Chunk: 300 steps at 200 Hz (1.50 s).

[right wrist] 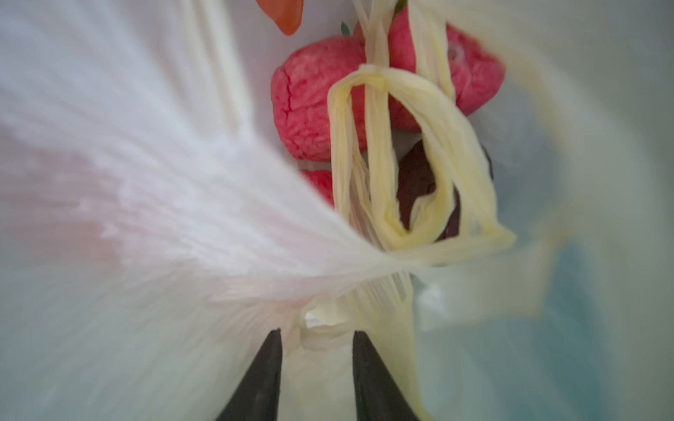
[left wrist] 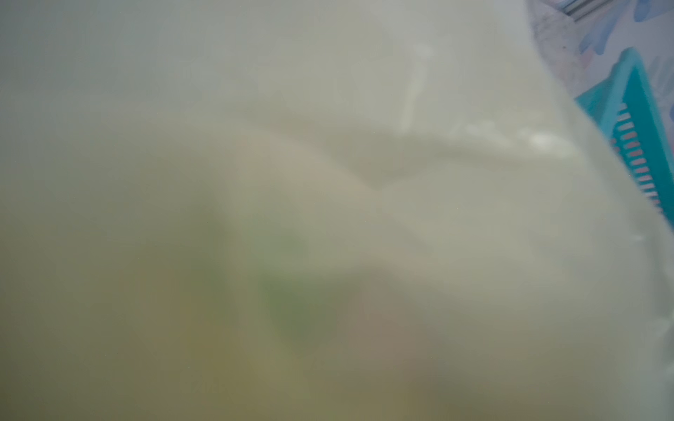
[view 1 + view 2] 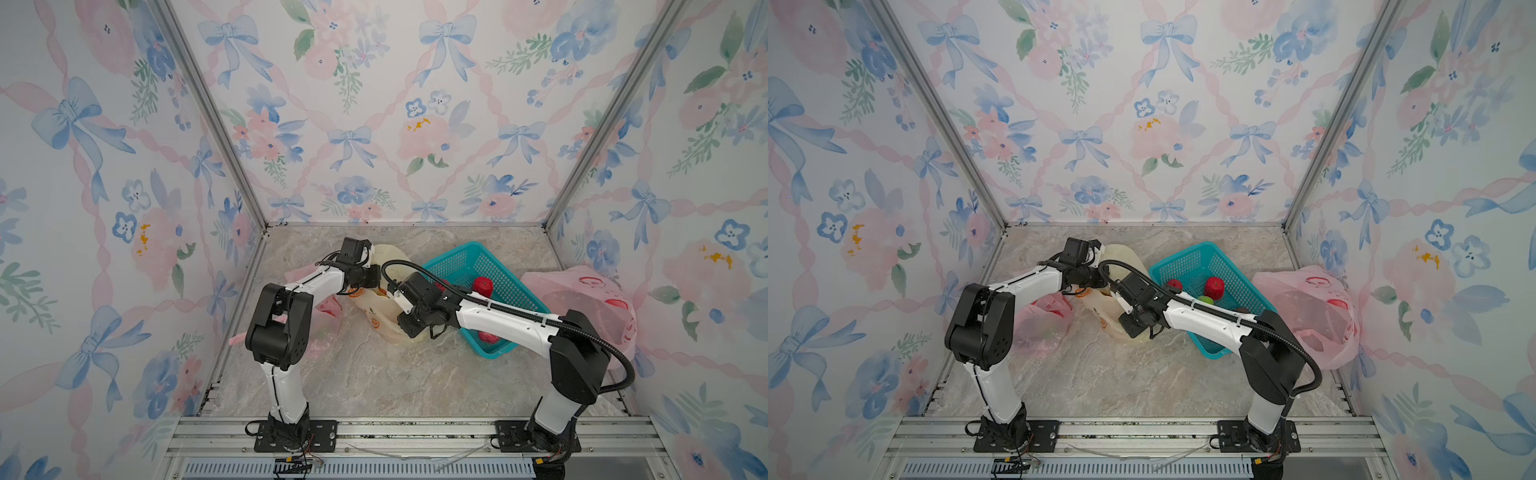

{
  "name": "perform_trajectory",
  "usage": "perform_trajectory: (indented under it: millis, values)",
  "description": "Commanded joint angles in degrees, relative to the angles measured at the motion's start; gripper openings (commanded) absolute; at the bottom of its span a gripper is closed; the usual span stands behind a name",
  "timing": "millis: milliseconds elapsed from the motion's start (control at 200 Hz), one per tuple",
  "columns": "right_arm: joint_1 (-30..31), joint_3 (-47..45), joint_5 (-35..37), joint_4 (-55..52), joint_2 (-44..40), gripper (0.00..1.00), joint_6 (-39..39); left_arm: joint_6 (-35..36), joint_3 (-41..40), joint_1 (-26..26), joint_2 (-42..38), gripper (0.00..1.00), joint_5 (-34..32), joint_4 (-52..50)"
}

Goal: Untie the knot of a plastic bag & take out the apple
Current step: Untie the plastic bag at the center of the board.

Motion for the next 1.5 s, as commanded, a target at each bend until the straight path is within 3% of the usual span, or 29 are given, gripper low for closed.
perform_trajectory:
  millis: [0, 270, 445, 535, 900, 985, 1160, 1360, 1495]
  values:
    - [-0.24, -3.47, -0.6, -5.01, -0.91, 0.32, 1.71, -0.72, -0.34, 1.18, 0.9, 0.11, -9.19, 1.99]
    - [-2.0, -8.14, 2.62, -8.36, -0.59, 0.3, 3.41, -2.64, -9.48, 3.29, -2.51, 0.1, -10.85, 5.7]
    - [-4.98, -6.88, 10.9, -11.37, 1.3, 0.29, 4.32, -3.81, -16.77, 4.52, -8.68, 0.1, -9.0, 7.04]
    - [-6.21, -5.0, 15.46, -10.61, 2.68, 0.3, 4.22, -4.57, -19.58, 3.8, -10.94, 0.1, -7.48, 7.44]
    - [-7.56, 3.82, 22.9, 1.83, 8.05, 0.31, -2.3, -10.04, -28.67, -2.06, -19.78, 0.1, -2.53, 7.71]
    - [-7.05, 4.88, 22.12, 3.76, 5.97, 0.33, -4.11, -11.47, -31.21, -2.61, -22.74, 0.1, -1.38, 7.42]
    - [-3.94, 5.91, 12.77, 4.33, -2.01, 0.51, -5.51, -13.47, -33.35, -3.27, -28.62, 0.11, -0.37, 5.51]
    - [-1.35, 2.85, -1.69, 8.74, -4.87, 0.5, 2.04, -15.39, -32.78, -4.32, -33.65, 0.15, 0.63, 5.33]
    - [-0.07, 0.88, -2.89, 11.94, -3.44, 0.44, 5.47, -14.68, -29.88, -5.04, -35.13, 0.17, -0.88, 5.39]
